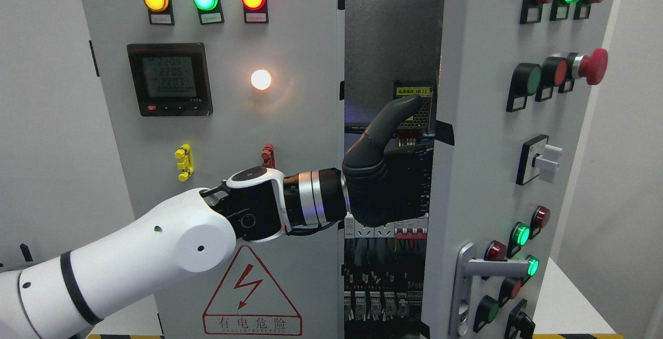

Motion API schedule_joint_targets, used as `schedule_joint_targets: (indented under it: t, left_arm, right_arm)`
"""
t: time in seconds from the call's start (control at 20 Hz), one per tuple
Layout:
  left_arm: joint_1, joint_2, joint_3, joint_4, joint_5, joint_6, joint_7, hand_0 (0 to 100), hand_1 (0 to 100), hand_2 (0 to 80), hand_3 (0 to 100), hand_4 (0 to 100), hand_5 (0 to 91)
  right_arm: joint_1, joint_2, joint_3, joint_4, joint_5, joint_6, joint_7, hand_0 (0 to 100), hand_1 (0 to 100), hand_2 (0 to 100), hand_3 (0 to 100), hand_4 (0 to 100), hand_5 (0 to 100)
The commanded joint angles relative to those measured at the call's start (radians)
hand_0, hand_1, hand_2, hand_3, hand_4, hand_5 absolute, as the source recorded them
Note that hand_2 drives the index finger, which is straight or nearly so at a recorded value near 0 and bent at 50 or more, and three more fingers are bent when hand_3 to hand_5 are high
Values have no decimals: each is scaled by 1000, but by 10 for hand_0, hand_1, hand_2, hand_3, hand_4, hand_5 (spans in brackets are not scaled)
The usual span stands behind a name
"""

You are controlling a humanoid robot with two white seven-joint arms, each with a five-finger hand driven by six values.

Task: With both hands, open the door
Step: 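Insert the left hand fingers into the gap behind the door edge, then push the door edge outward with the left hand, swinging it open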

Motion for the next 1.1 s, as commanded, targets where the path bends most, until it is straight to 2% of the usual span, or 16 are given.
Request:
schedule_joint_targets:
  t: [0.0, 0.3, 0.9, 1.05]
  left_arm:
    - [0, -53, 13, 1, -5, 0, 20, 0, 0, 0, 0, 31, 0]
    - [0, -61, 16, -56, -19, 0, 43, 0, 0, 0, 0, 31, 0]
    - [0, -134, 47, -56, -33, 7, 108, 0, 0, 0, 0, 31, 0]
    - [-9, -145, 47, -56, -31, 8, 109, 0, 0, 0, 0, 31, 0]
  right_arm:
    - [0, 0, 0, 0, 0, 0, 0, 107, 0, 0, 0, 0, 0]
    - [0, 1, 0, 0, 0, 0, 0, 107, 0, 0, 0, 0, 0]
    - [0, 0, 0, 0, 0, 0, 0, 107, 0, 0, 0, 0, 0]
    - [0, 0, 0, 0, 0, 0, 0, 107, 0, 0, 0, 0, 0]
